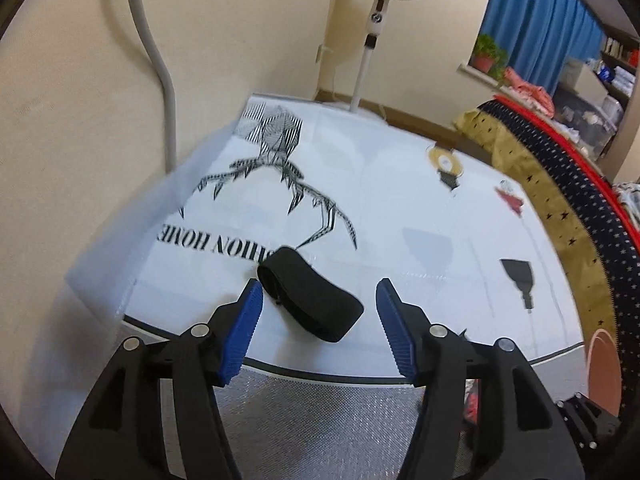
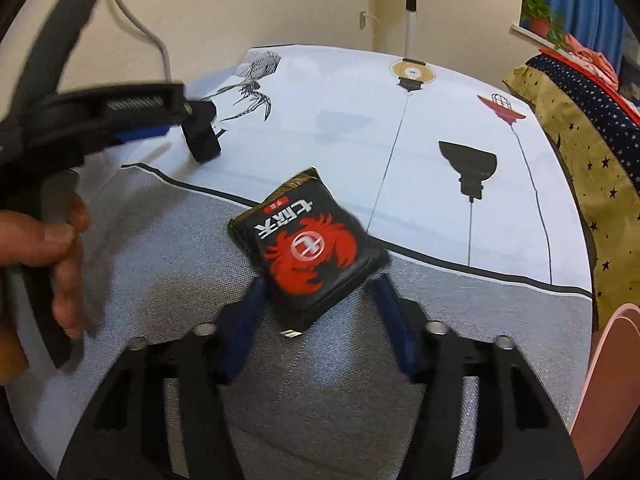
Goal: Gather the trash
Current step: 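Grasp the black-and-red snack packet with the right tool while the left tool grasps the black strap, then carry the snack packet and black strap over the pink bin with both tools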
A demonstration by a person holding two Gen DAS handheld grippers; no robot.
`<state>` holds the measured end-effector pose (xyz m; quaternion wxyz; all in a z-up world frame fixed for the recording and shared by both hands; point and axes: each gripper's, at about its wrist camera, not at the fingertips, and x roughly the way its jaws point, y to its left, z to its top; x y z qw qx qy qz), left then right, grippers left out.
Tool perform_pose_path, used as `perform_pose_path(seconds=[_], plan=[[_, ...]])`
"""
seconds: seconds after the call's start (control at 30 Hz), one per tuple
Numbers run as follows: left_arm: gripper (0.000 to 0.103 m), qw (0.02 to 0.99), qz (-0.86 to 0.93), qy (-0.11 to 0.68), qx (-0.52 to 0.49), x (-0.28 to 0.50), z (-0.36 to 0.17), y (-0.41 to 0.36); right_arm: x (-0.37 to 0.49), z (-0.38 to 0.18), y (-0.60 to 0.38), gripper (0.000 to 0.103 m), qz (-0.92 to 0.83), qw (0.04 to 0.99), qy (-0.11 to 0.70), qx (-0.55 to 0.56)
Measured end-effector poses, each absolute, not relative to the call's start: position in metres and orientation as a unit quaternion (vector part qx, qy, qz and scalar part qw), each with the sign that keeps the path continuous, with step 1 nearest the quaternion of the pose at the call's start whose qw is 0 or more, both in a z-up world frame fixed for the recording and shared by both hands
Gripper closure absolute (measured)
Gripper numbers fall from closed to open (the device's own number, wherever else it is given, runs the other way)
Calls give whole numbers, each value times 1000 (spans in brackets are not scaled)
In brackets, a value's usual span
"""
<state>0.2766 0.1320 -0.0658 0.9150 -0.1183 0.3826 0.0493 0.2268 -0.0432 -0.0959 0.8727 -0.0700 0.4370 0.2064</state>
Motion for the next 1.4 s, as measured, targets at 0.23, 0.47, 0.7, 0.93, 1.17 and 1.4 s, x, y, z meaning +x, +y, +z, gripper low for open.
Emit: perform_pose_path(seconds=[0.23,0.47,0.7,0.93,1.17,1.4], plan=[[45,905,55,402,-126,285,-80,129,231,-95,-57,82,199,877,434,-51],[81,901,44,415,-118,288,-84,125,230,-93,-69,100,201,880,430,-19],[83,907,42,406,-107,283,-72,121,222,-81,-79,101,199,888,415,-1],[83,915,29,391,-99,267,-53,109,210,-60,-94,102,188,898,397,14],[83,926,10,370,-81,242,-29,88,190,-37,-109,102,184,905,383,19],[83,936,-5,345,-70,208,-9,66,158,-7,-132,102,172,917,359,9]])
